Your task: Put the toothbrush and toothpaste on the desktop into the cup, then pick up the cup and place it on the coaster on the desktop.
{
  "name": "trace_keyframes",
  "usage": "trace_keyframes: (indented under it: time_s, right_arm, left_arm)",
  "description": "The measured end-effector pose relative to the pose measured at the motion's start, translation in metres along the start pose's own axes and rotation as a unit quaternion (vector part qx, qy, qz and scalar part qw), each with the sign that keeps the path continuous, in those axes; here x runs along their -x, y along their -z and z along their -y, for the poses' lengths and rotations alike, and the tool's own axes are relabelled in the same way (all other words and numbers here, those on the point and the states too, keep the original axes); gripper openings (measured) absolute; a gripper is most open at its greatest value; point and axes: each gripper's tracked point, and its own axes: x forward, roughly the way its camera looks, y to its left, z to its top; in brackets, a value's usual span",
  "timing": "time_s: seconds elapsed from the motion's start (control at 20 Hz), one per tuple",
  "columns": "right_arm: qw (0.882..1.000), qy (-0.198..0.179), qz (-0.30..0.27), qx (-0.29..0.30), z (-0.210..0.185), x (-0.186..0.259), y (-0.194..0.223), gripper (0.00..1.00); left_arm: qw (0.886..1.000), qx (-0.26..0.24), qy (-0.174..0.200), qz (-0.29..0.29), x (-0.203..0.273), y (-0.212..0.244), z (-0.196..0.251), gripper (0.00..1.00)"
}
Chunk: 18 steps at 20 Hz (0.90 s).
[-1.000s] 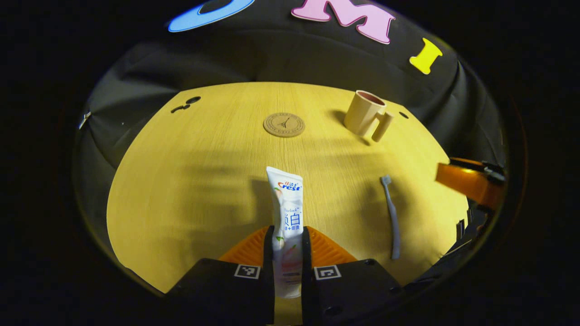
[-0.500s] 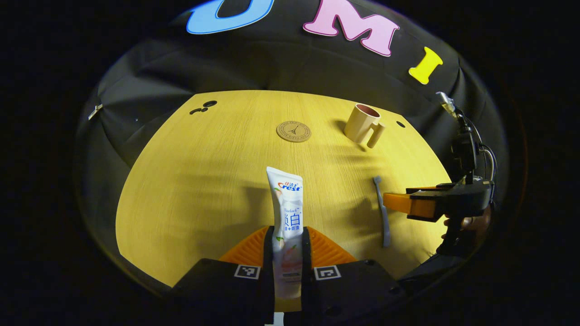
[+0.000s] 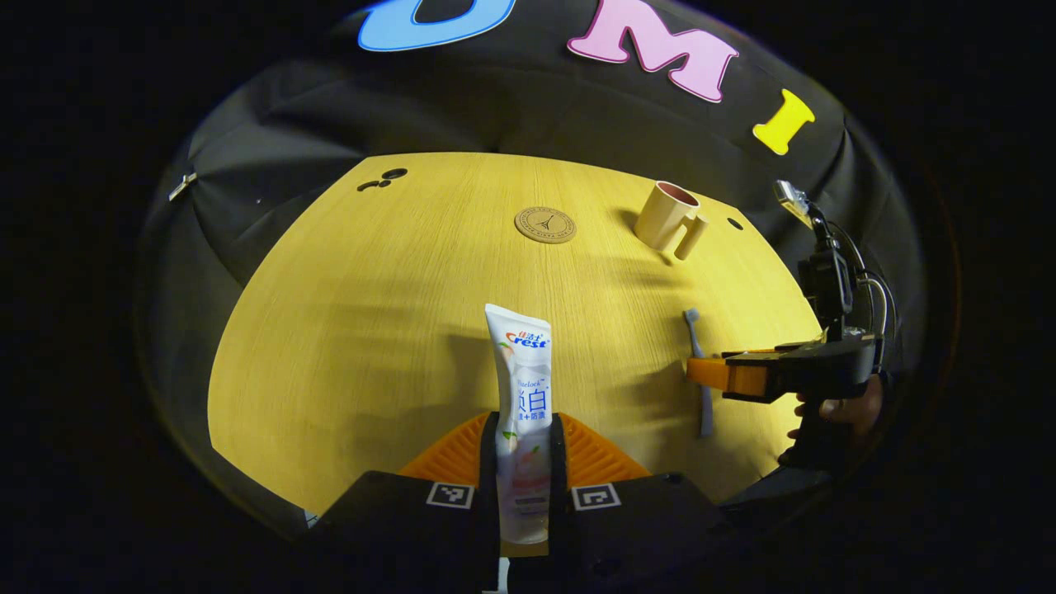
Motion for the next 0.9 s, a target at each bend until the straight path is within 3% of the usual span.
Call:
trace_keyframes:
  time_s: [0.15,0.2,0.3,0.35,0.4,0.55,0.7,0.8,0.9]
  right_arm:
    - [1.0,0.005,-0.007,0.003,0.003,-0.003,0.001,0.79]
    - [1.0,0.012,-0.007,0.009,0.007,-0.002,0.0,0.72]
    - [1.0,0.02,-0.009,0.012,0.01,-0.002,0.0,0.41]
    - [1.0,0.019,-0.012,0.01,0.012,-0.002,0.001,0.39]
    - [1.0,0.014,-0.015,0.01,0.011,-0.002,0.002,0.23]
    - [1.0,0.001,-0.024,0.011,0.011,-0.004,0.002,0.19]
    - [0.998,-0.049,-0.034,0.037,-0.002,0.003,0.007,0.09]
    - [0.996,-0.062,-0.035,0.055,-0.002,0.003,0.009,0.08]
    - [0.995,-0.066,-0.036,0.064,0.004,0.006,0.011,0.08]
  left_arm:
    - [1.0,0.0,0.003,0.0,-0.001,-0.002,0.004,0.29]
    - [1.0,0.001,0.004,0.0,-0.001,-0.003,0.005,0.29]
    - [1.0,0.0,0.005,0.0,-0.002,-0.005,0.007,0.29]
    - [1.0,0.0,0.006,0.0,-0.003,-0.005,0.009,0.28]
    - [1.0,-0.001,0.006,0.0,-0.004,-0.006,0.01,0.29]
    - [1.0,-0.002,0.008,0.001,-0.007,-0.008,0.017,0.29]
    - [1.0,-0.001,0.011,0.001,-0.011,-0.009,0.025,0.29]
    - [1.0,0.0,0.012,0.001,-0.013,-0.01,0.03,0.34]
    - [1.0,0.003,0.013,0.002,-0.016,-0.012,0.036,0.29]
